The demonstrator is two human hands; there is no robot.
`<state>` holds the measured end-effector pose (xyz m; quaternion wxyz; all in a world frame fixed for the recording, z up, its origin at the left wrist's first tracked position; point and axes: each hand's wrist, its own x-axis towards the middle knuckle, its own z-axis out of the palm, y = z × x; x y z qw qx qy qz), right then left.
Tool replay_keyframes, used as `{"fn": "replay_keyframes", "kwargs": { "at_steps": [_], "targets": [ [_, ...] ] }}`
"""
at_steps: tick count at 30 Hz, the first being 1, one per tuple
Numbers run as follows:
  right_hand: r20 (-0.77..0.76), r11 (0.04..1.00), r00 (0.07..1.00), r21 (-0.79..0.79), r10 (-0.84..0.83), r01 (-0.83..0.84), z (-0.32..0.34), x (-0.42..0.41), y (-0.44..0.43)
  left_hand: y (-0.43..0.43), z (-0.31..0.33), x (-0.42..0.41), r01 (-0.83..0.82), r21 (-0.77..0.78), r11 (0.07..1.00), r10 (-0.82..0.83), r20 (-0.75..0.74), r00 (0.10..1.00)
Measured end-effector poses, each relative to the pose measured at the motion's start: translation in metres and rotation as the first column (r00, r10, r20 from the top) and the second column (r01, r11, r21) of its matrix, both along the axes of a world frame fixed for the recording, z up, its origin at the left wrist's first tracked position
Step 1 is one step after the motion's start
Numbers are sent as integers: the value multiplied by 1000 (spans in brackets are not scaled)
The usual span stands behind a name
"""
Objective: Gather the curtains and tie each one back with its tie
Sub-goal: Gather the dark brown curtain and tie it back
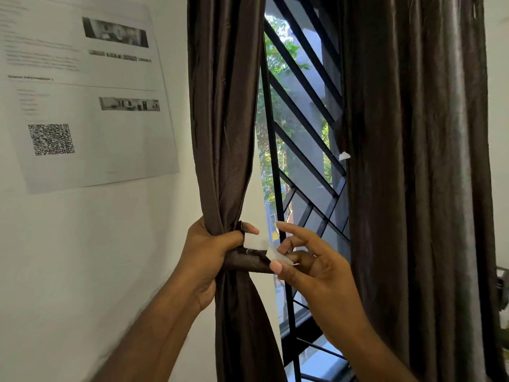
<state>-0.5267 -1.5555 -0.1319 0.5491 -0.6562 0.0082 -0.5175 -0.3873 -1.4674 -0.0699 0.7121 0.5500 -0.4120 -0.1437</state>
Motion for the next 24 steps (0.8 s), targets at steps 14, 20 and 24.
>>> {"fn": "replay_keyframes", "kwargs": {
  "at_steps": [14, 20, 24],
  "targets": [
    [250, 679, 853, -521, -458, 517, 11, 17, -9, 0, -1, 1, -27, -11, 1000, 27, 6, 1000],
    [118, 810, 932, -464, -343, 357, 22, 28, -14, 2, 0, 1, -41, -6, 999, 42, 50, 998],
    [111, 798, 936, -495, -334, 344, 24, 35, -14, 1, -2, 0, -63, 3, 998, 63, 78, 995]
  ]
}}
